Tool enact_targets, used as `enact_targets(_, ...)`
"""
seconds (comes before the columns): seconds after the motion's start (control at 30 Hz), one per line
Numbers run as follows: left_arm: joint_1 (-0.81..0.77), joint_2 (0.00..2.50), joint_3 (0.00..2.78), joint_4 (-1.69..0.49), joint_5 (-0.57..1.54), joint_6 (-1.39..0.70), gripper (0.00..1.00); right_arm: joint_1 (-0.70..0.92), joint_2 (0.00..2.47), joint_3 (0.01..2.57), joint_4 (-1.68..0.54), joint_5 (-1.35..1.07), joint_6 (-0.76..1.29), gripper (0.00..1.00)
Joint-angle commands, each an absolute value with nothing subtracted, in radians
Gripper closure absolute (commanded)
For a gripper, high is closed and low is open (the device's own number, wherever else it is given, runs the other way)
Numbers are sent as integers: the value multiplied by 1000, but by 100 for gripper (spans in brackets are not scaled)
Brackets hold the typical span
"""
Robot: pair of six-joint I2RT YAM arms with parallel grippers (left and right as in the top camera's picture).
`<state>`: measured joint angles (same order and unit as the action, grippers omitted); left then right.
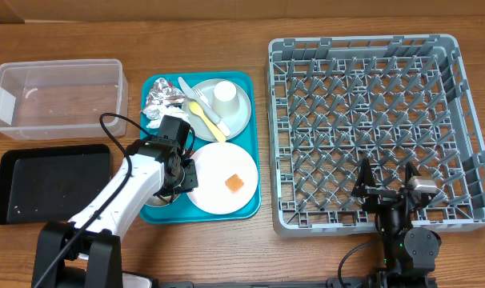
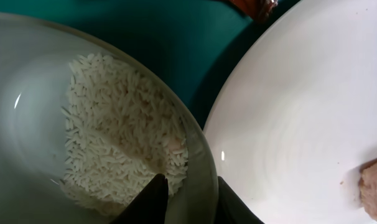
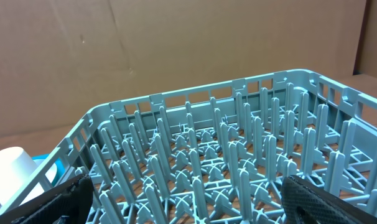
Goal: Sort waste into correct bins and load items into the dishwasher rack
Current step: 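Lower the left gripper and grasp the rim of the grey bowl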
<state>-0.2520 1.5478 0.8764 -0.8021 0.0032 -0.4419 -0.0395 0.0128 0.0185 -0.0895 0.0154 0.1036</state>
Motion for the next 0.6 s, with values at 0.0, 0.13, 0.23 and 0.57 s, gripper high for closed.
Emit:
enact_targets(0.0,-256,1558,871,-808,-12,-441,77,-43,3,8,-83,24,97,0)
enact_targets(0.13,-256,1557,874,-815,-16,-441,83,-43,3,8,-83,24,97,0)
enact_targets(0.23,-256,1557,881,-830,-33,-441,86,-43,3,8,-83,24,96,0)
enact_targets(0.57,-256,1557,940,-895,-36,-441,96,-43,3,8,-83,24,97,0)
